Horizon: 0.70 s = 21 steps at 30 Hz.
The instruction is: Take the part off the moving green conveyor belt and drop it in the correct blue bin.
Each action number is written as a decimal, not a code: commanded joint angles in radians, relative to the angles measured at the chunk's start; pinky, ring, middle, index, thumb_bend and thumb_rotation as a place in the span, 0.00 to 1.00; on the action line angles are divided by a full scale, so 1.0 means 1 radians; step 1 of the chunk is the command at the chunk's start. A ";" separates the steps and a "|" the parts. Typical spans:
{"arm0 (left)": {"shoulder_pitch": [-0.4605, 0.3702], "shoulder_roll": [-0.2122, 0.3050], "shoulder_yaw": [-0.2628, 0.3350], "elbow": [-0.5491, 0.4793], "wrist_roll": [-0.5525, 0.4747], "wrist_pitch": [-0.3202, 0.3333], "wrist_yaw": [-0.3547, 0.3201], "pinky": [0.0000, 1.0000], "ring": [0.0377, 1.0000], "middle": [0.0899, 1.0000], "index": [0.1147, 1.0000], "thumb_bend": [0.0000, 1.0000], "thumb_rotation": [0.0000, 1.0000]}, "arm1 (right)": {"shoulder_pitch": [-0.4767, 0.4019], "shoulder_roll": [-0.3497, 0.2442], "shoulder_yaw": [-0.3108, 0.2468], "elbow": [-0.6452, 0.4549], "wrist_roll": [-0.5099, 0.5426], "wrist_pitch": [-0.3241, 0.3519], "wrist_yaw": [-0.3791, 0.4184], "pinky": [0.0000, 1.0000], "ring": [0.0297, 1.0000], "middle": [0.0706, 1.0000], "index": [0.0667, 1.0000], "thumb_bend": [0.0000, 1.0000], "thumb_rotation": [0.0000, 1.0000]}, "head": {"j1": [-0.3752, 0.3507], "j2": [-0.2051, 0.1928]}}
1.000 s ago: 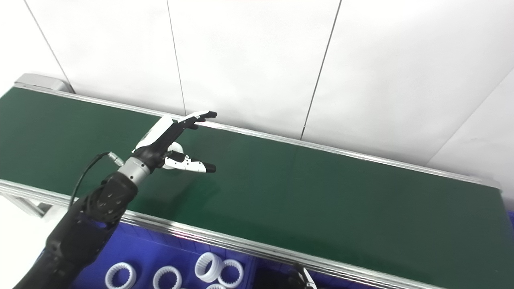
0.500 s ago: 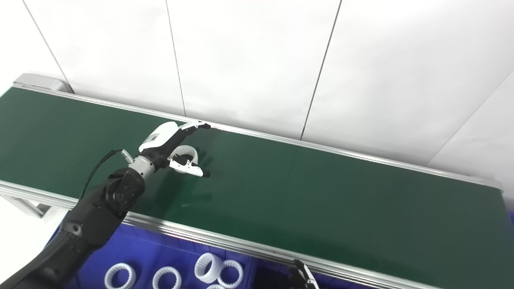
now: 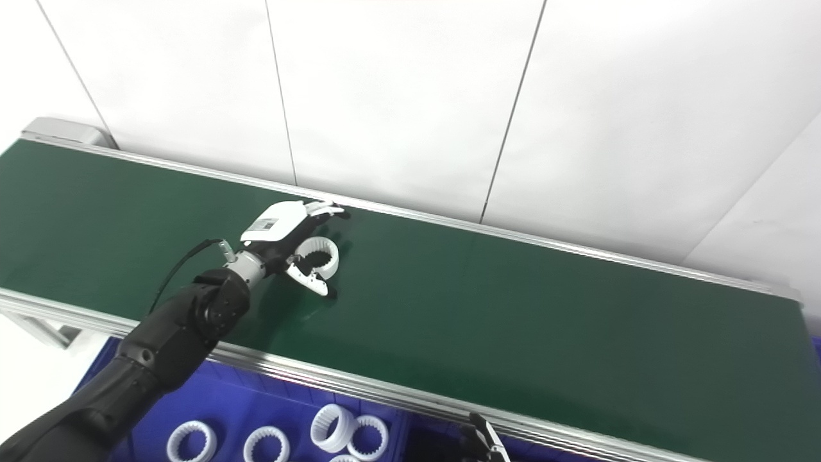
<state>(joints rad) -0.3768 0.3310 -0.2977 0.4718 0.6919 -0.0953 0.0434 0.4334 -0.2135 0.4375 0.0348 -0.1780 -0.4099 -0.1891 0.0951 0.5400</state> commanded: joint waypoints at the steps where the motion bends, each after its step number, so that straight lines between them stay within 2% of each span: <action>1: -0.008 0.008 0.036 0.006 -0.041 0.016 0.015 0.53 0.60 0.62 0.63 0.59 0.00 | 0.005 0.000 -0.002 -0.028 -0.003 -0.060 -0.017 0.73 0.83 0.85 0.92 1.00 0.35 | 0.000 0.000; 3: -0.004 -0.004 0.043 0.009 -0.062 0.014 0.023 0.46 0.52 0.49 0.54 0.54 0.00 | 0.005 0.000 -0.001 -0.028 -0.005 -0.060 -0.021 0.73 0.83 0.84 0.92 1.00 0.35 | -0.002 0.002; 4: -0.003 -0.009 0.045 0.008 -0.067 0.014 0.025 0.45 0.44 0.47 0.50 0.51 0.00 | 0.005 -0.001 0.000 -0.028 -0.008 -0.060 -0.024 0.73 0.83 0.84 0.92 1.00 0.35 | -0.002 0.002; 6: 0.001 -0.021 0.049 0.017 -0.078 -0.015 0.049 0.42 0.39 0.44 0.48 0.50 0.00 | 0.005 -0.001 0.001 -0.029 -0.009 -0.060 -0.027 0.73 0.83 0.84 0.92 1.00 0.35 | -0.002 0.002; 11: 0.003 -0.043 0.057 0.048 -0.107 -0.093 0.108 0.42 0.38 0.43 0.48 0.49 0.00 | 0.003 -0.003 0.005 -0.029 -0.002 -0.060 -0.030 0.74 0.83 0.85 0.92 1.00 0.34 | 0.000 0.006; 18: 0.005 -0.021 0.023 0.010 -0.054 -0.048 0.084 0.33 0.35 0.41 0.49 0.49 0.00 | 0.000 -0.005 0.010 -0.025 -0.006 -0.060 -0.041 0.74 0.83 0.84 0.92 1.00 0.35 | 0.004 0.009; 21: 0.008 -0.008 0.013 0.001 -0.040 -0.046 0.087 0.34 0.35 0.41 0.49 0.49 0.00 | 0.000 -0.007 0.010 -0.027 -0.003 -0.060 -0.036 0.74 0.83 0.85 0.92 1.00 0.36 | 0.005 0.012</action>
<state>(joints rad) -0.3637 0.2897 -0.2897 0.4932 0.6368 -0.1508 0.1266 0.4321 -0.2162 0.4472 0.0344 -0.1800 -0.4100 -0.2179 0.0997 0.5507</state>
